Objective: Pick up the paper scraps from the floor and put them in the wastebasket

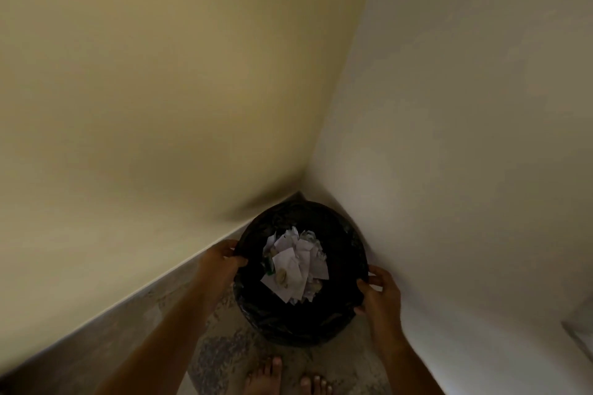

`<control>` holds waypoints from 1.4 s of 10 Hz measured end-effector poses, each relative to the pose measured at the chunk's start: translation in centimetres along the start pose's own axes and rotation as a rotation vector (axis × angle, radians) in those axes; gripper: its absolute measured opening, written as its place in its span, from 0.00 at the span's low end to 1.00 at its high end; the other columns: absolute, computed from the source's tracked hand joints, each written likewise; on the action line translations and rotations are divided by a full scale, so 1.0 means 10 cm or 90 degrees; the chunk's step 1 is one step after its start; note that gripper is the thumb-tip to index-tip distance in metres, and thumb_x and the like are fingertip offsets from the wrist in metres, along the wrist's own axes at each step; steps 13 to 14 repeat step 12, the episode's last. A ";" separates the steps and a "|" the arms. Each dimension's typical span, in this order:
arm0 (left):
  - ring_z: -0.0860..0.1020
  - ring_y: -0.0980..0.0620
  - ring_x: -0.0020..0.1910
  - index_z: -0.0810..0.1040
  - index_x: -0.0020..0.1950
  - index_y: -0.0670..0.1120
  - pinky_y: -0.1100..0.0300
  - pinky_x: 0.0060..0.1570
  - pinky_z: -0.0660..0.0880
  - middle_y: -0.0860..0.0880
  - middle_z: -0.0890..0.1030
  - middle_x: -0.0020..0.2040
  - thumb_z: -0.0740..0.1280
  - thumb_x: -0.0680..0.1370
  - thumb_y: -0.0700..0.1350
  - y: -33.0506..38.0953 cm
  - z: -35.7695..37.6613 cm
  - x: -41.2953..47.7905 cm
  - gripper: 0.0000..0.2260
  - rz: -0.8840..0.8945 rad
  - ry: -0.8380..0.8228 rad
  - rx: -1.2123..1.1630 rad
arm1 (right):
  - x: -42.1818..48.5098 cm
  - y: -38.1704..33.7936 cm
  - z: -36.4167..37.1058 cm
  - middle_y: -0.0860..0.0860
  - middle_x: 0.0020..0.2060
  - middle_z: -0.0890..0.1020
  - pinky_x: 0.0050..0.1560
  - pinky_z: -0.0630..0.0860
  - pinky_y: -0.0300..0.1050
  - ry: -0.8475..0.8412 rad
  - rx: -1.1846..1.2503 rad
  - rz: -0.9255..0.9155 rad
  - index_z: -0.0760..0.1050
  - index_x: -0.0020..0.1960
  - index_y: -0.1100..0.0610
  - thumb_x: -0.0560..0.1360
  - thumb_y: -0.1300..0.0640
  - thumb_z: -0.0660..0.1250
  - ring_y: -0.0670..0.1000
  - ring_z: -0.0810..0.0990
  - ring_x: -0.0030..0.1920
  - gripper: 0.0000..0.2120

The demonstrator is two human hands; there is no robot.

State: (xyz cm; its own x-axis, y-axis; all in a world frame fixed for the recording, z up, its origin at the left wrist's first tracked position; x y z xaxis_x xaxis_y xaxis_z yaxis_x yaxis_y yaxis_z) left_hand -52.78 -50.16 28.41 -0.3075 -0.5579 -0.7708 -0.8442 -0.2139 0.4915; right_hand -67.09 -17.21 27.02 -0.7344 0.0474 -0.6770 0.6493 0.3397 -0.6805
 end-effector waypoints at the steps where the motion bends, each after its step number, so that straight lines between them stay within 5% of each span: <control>1: 0.83 0.40 0.50 0.83 0.65 0.43 0.41 0.56 0.82 0.42 0.84 0.52 0.73 0.77 0.33 0.01 0.05 0.13 0.17 0.008 -0.001 0.019 | 0.04 0.03 0.07 0.58 0.59 0.81 0.39 0.82 0.47 -0.005 -0.002 0.003 0.77 0.67 0.53 0.81 0.66 0.71 0.59 0.84 0.53 0.17; 3: 0.78 0.43 0.50 0.80 0.70 0.42 0.54 0.49 0.73 0.45 0.81 0.52 0.72 0.77 0.32 0.10 0.08 0.32 0.21 0.052 0.014 0.060 | 0.17 0.01 0.22 0.53 0.54 0.81 0.33 0.83 0.40 -0.022 0.013 0.017 0.76 0.65 0.52 0.81 0.68 0.71 0.53 0.83 0.49 0.17; 5: 0.79 0.42 0.51 0.79 0.72 0.41 0.57 0.43 0.73 0.43 0.81 0.55 0.74 0.76 0.33 0.14 0.08 0.44 0.24 0.050 0.006 0.044 | 0.33 -0.02 0.35 0.58 0.61 0.81 0.48 0.84 0.53 -0.024 0.011 0.014 0.77 0.65 0.52 0.81 0.67 0.72 0.58 0.84 0.54 0.17; 8: 0.80 0.40 0.53 0.79 0.73 0.43 0.57 0.41 0.74 0.39 0.83 0.63 0.75 0.76 0.38 0.07 0.12 0.56 0.25 0.057 0.045 -0.026 | 0.47 -0.01 0.47 0.55 0.62 0.81 0.47 0.85 0.51 -0.053 0.009 0.005 0.76 0.74 0.52 0.82 0.65 0.71 0.53 0.83 0.53 0.22; 9: 0.80 0.37 0.61 0.76 0.78 0.44 0.54 0.50 0.76 0.38 0.80 0.69 0.76 0.77 0.41 0.04 0.14 0.58 0.29 0.059 0.047 -0.024 | 0.47 -0.02 0.51 0.54 0.62 0.82 0.54 0.85 0.56 -0.061 -0.011 -0.003 0.75 0.75 0.52 0.82 0.65 0.71 0.54 0.84 0.54 0.24; 10: 0.76 0.36 0.73 0.69 0.83 0.46 0.47 0.62 0.76 0.40 0.73 0.77 0.75 0.79 0.43 0.12 0.07 0.51 0.33 0.052 0.052 -0.025 | 0.42 -0.18 0.56 0.57 0.71 0.78 0.69 0.78 0.57 -0.075 -0.121 -0.041 0.72 0.79 0.54 0.82 0.61 0.72 0.61 0.80 0.67 0.27; 12: 0.76 0.37 0.71 0.71 0.81 0.43 0.42 0.66 0.78 0.40 0.74 0.74 0.73 0.82 0.42 -0.01 -0.07 -0.10 0.28 0.110 0.162 -0.023 | -0.12 -0.33 0.41 0.60 0.73 0.75 0.70 0.72 0.50 -0.021 -0.185 -0.107 0.70 0.81 0.59 0.83 0.59 0.72 0.63 0.75 0.73 0.28; 14: 0.76 0.37 0.71 0.71 0.81 0.43 0.42 0.66 0.78 0.40 0.74 0.74 0.73 0.82 0.42 -0.01 -0.07 -0.10 0.28 0.110 0.162 -0.023 | -0.12 -0.33 0.41 0.60 0.73 0.75 0.70 0.72 0.50 -0.021 -0.185 -0.107 0.70 0.81 0.59 0.83 0.59 0.72 0.63 0.75 0.73 0.28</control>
Point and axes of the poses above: each hand's wrist, its own x-axis towards the middle knuckle, its own z-axis out of the palm, y = z × x, the point moved 5 cm from there along x, towards the middle knuckle
